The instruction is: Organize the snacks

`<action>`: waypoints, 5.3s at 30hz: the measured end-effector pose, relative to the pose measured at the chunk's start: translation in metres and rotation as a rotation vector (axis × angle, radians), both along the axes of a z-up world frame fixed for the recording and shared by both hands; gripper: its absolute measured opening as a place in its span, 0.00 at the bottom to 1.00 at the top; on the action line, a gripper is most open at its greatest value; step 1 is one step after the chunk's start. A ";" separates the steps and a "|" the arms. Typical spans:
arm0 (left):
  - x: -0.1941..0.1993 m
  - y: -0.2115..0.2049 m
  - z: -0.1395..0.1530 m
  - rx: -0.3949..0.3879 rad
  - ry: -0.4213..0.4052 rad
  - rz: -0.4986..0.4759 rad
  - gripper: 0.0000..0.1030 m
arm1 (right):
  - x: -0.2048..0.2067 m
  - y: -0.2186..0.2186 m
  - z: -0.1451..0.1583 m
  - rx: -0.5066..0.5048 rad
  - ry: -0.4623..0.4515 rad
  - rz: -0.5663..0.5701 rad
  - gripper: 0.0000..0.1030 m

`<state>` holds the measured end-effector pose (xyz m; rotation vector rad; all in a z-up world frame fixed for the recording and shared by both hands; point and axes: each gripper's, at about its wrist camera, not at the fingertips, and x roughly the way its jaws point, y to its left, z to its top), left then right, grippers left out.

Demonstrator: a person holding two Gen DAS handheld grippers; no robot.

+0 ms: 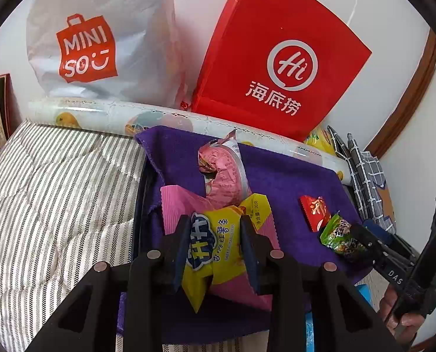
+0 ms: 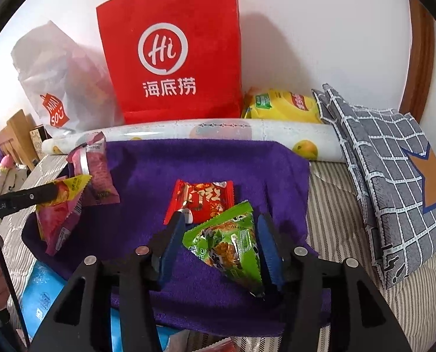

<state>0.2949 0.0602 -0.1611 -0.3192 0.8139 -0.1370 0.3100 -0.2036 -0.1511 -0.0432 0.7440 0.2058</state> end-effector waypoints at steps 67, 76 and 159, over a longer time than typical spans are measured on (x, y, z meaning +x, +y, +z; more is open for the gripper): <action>-0.140 0.014 0.033 0.188 -0.045 -0.020 0.67 | -0.111 -0.049 -0.030 0.019 0.196 0.030 0.32; -0.148 0.009 0.030 0.188 -0.041 -0.037 0.67 | -0.112 -0.040 -0.034 -0.033 0.202 0.099 0.33; -0.182 -0.040 -0.028 0.273 0.099 -0.243 0.67 | -0.184 -0.064 -0.022 -0.083 0.105 -0.022 0.17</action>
